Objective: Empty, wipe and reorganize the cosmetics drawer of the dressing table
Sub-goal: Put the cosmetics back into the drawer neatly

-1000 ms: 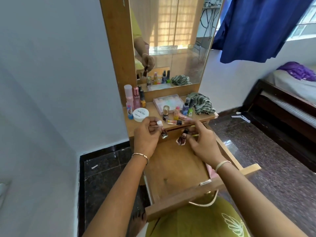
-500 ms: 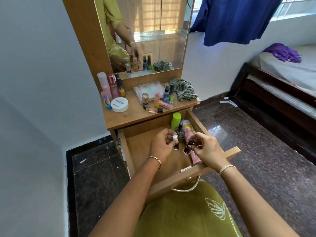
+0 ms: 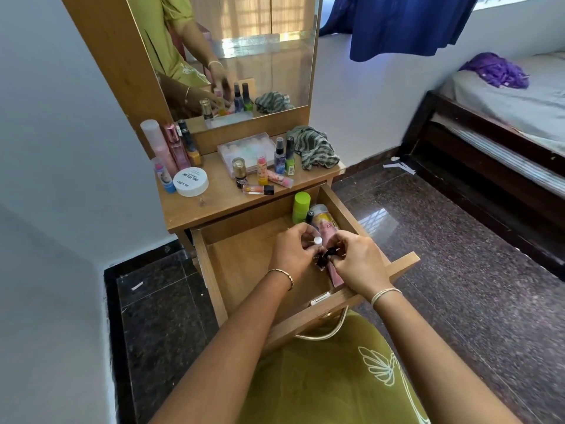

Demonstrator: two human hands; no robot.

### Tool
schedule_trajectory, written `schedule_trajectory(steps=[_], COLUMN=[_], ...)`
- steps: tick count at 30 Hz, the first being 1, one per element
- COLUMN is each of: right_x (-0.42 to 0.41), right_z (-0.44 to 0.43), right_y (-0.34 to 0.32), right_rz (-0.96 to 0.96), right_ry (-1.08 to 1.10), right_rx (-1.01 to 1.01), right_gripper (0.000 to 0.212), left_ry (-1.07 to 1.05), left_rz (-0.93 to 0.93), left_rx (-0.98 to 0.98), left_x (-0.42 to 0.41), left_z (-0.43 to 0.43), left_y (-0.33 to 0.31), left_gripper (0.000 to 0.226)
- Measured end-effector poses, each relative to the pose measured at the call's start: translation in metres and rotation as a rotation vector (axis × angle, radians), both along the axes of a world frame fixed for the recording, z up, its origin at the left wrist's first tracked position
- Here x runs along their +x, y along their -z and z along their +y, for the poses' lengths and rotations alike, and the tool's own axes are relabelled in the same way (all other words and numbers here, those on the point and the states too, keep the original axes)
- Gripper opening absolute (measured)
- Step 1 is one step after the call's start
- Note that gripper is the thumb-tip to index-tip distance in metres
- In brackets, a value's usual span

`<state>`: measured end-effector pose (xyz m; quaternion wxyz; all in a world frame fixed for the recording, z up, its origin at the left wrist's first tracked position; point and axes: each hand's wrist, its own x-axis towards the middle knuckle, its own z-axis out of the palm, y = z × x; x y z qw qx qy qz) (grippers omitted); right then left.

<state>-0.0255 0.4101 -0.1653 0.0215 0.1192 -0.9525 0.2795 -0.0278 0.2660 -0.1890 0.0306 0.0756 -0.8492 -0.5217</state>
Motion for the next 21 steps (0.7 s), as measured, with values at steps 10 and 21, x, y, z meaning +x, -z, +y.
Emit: schedule_trajectory(steps=[10,21], right_x=[0.0042,0.0017], right_z=[-0.0049,-0.0054], right_y=[-0.0001,0.002], right_rz=[0.022,-0.006], right_ry=[0.043,0.024], right_rx=[0.045,0.094], right_gripper=[0.012,0.013], left_ry=[0.005,0.005], left_rz=[0.0,0.005], left_rx=[-0.046,-0.015], left_x=[-0.0005,0.0019], left_z=[0.0034,-0.0029], left_y=[0.0063,0.003], left_gripper=[0.024,0.026])
